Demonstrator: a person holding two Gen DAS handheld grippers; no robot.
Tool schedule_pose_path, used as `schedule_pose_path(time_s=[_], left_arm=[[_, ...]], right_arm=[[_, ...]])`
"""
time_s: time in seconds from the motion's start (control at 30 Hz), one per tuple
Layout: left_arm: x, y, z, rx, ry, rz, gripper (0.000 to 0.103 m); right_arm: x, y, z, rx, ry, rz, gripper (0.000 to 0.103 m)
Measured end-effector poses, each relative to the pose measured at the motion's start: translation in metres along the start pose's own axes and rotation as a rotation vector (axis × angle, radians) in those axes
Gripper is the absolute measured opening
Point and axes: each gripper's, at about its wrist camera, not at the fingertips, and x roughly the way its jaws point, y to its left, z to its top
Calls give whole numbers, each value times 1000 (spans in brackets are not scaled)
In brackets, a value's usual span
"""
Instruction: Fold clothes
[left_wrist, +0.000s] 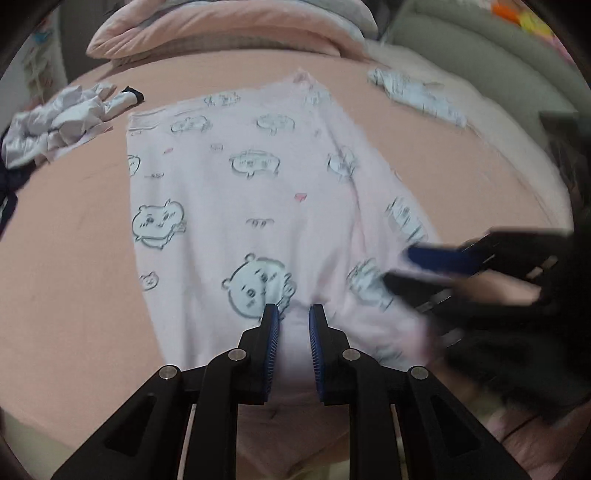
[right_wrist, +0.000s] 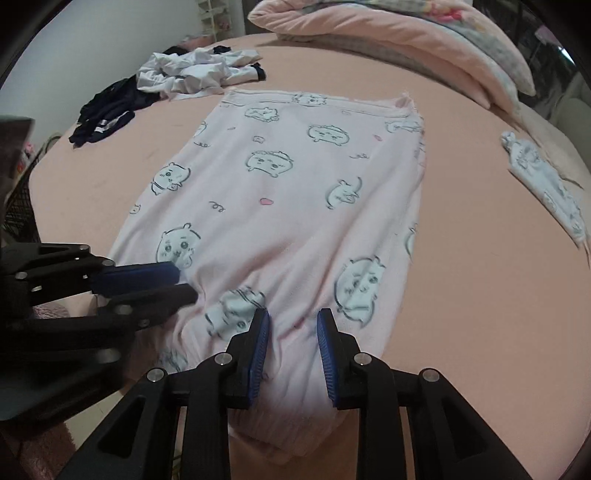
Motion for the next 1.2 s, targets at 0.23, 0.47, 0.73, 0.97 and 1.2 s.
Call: schedule_pose_path(time_s=[0.23, 0.47, 0.73, 0.97, 1.2], left_arm=[[-31, 29, -11, -99, -26, 61, 15], [-6, 7, 9, -58, -116, -10, 58], [-13, 30, -8, -24, -27, 186, 60], [-27, 14, -8, -46, -120, 10, 59], [-21, 18, -16, -33, -67, 236, 60]], right_arm=[[-25, -26, -34, 35, 39, -52, 28], [-18, 7, -3, 10, -53, 10, 26], [-2, -14, -21, -8, 10, -143, 26], [-28, -28, -22, 115, -85, -14, 30], [-2, -11, -21, 41, -13, -69, 27]])
